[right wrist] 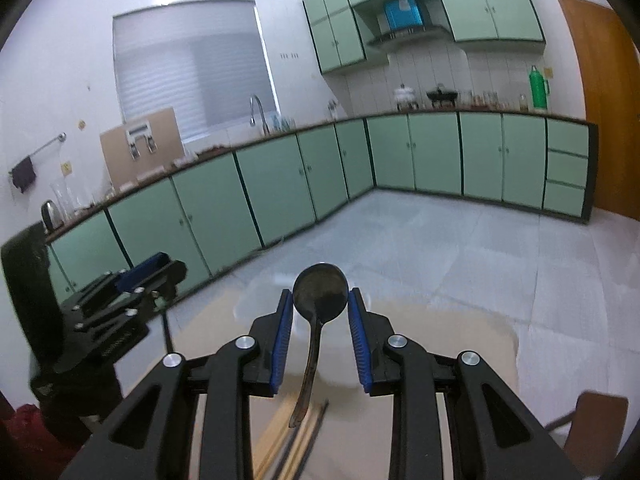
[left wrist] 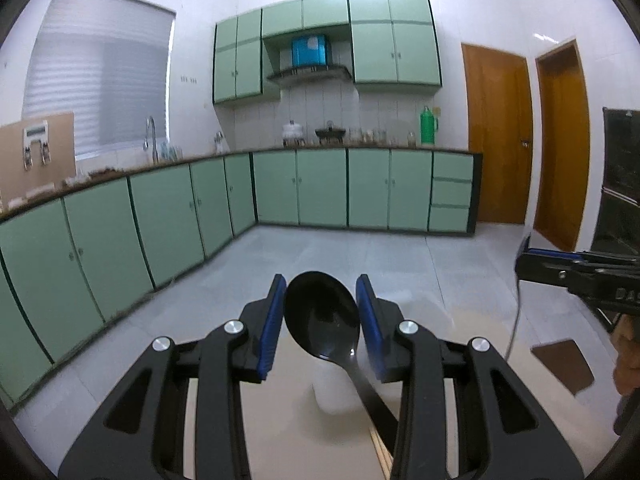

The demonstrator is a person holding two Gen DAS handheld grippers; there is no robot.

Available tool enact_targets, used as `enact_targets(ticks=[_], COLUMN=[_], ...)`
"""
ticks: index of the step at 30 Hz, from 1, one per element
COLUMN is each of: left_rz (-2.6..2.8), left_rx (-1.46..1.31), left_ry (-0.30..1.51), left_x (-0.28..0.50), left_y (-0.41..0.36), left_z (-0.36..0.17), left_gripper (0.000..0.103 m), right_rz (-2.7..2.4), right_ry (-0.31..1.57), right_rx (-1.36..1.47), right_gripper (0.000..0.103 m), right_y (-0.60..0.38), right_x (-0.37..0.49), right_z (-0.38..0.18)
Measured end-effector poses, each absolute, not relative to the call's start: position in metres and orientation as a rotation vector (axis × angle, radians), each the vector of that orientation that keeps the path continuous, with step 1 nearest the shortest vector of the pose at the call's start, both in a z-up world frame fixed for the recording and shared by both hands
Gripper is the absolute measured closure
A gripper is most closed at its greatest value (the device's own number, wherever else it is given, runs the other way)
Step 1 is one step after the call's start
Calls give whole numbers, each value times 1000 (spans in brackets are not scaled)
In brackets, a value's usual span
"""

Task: Organize utensils
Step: 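Lift the silver spoon with the right tool while the left tool carries the black spoon to the holder, then open the right tool over the white holder while the left tool releases the black spoon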

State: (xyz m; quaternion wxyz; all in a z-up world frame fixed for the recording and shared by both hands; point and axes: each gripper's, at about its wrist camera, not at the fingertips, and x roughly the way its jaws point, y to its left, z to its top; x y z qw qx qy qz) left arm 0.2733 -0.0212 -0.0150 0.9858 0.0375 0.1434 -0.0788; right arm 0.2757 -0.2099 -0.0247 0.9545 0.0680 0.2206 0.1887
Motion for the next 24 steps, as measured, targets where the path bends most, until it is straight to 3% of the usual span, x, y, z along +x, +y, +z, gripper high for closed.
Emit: enact_targets(ticks=[9, 24], left_rz=[-97, -85], left_rx=[139, 134], left_ry=[204, 333], left_x=[339, 389], left_y=[-52, -42], left_z=[10, -48], left_gripper=[68, 67], right_rz=[319, 275], right_ry=[366, 503], right_rx=[146, 91], right_gripper=[75, 75], right_y=[-206, -183], right_x=[332, 383], right_z=[8, -54])
